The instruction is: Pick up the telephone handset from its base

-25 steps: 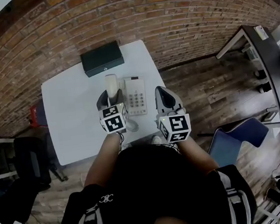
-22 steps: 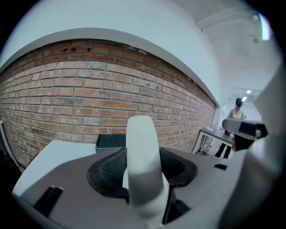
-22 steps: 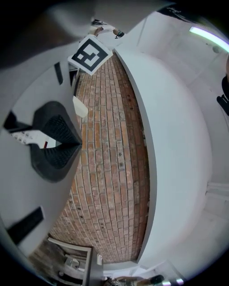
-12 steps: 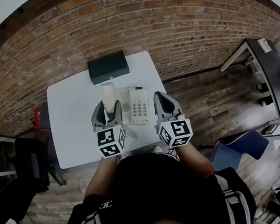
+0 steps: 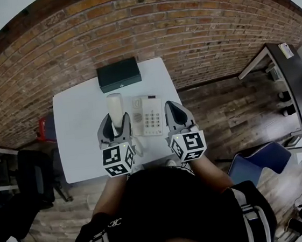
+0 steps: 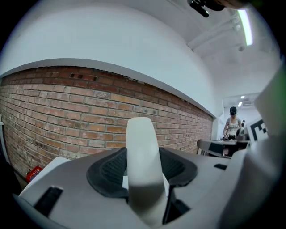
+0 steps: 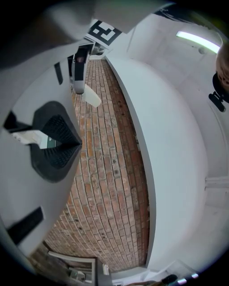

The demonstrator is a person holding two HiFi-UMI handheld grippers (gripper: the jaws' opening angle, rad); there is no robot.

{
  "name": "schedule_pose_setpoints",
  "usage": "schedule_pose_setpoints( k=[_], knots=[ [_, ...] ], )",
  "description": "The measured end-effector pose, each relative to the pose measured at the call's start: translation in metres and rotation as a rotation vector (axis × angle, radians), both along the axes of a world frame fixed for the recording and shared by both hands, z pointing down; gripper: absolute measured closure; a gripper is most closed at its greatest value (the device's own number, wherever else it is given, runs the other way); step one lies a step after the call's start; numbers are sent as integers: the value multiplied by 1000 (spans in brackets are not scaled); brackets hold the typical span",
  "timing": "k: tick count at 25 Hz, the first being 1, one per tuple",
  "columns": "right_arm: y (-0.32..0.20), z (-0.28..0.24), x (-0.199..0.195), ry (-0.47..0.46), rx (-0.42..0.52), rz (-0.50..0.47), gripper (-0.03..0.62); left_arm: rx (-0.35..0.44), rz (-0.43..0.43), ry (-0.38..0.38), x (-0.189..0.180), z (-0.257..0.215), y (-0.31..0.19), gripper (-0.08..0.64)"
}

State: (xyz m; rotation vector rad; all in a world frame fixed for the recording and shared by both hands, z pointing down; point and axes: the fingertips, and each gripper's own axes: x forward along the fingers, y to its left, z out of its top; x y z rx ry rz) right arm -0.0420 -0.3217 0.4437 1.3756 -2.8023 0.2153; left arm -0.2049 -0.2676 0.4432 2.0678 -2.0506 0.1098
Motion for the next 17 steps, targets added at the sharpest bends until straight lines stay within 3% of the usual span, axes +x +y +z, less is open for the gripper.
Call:
schedule_pose_setpoints(
  k=[17],
  knots=[
    [0,-2,2,2,8,9,595,-16,8,21,0,0,-5,337]
  ],
)
